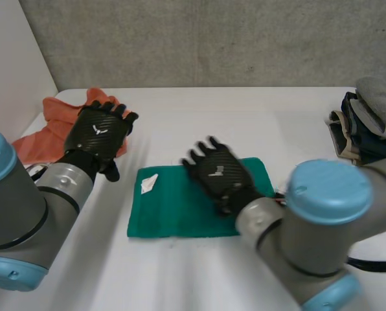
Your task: Fold the laundry.
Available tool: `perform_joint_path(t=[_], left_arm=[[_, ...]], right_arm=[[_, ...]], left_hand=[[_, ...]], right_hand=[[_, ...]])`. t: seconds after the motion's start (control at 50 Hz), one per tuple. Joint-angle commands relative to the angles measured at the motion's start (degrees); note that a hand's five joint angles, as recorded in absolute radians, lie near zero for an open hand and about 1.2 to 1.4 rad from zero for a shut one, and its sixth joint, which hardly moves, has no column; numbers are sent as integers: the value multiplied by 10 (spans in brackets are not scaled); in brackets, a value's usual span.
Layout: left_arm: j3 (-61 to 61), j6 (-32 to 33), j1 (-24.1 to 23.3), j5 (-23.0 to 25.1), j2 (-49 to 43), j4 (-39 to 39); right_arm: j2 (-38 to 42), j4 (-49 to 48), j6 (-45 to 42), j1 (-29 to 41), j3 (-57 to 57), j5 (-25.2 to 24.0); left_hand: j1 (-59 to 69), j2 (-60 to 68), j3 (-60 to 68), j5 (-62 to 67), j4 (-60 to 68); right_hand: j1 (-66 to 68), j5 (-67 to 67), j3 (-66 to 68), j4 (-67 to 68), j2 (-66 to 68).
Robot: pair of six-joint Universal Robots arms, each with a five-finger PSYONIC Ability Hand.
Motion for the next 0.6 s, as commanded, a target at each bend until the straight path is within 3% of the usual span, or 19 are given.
perform_joint_path(t=[0.02,0.04,0.08,0.14,0.26,0.38,0.46,0.48,0.56,0.6], left_arm=[[13,0,-37,-1,-10,1],[13,0,-39,-1,-12,2],[14,0,-42,-1,-18,1],[13,0,-42,-2,-22,0],[12,0,-40,-3,-19,-2],[9,0,-37,-5,3,-6],[2,0,-23,-7,21,-6],[1,-1,-19,-7,23,-6],[-7,-17,-3,-7,32,-9],[-9,-38,-1,-7,33,-14]], right_arm=[[-3,37,-6,-105,81,3],[0,35,-10,-119,88,3],[9,32,-40,-156,100,6],[12,14,-94,-184,102,12],[-3,-46,-140,-178,78,45],[-22,-58,-133,-36,14,37],[5,-78,-132,43,7,-16],[18,-85,-131,68,11,-51],[57,-82,-132,99,21,-114],[73,-78,-131,99,21,-120]], left_hand=[[-11,-18,-21,-28,-16],[-11,-18,-21,-28,-16],[-11,-18,-21,-28,-16],[-11,-18,-21,-28,-16],[-11,-18,-21,-28,-16],[-11,-18,-21,-28,-16],[-11,-18,-21,-28,-16],[-11,-18,-21,-28,-16],[-11,-18,-21,-28,-16],[-11,-18,-21,-28,-16]], right_hand=[[-30,-27,-20,-20,-19],[-30,-27,-20,-20,-19],[185,188,195,195,196],[668,671,678,678,679],[670,673,680,680,681],[670,673,680,680,681],[670,673,680,680,681],[670,673,680,680,681],[670,673,680,680,681],[670,673,680,680,681]])
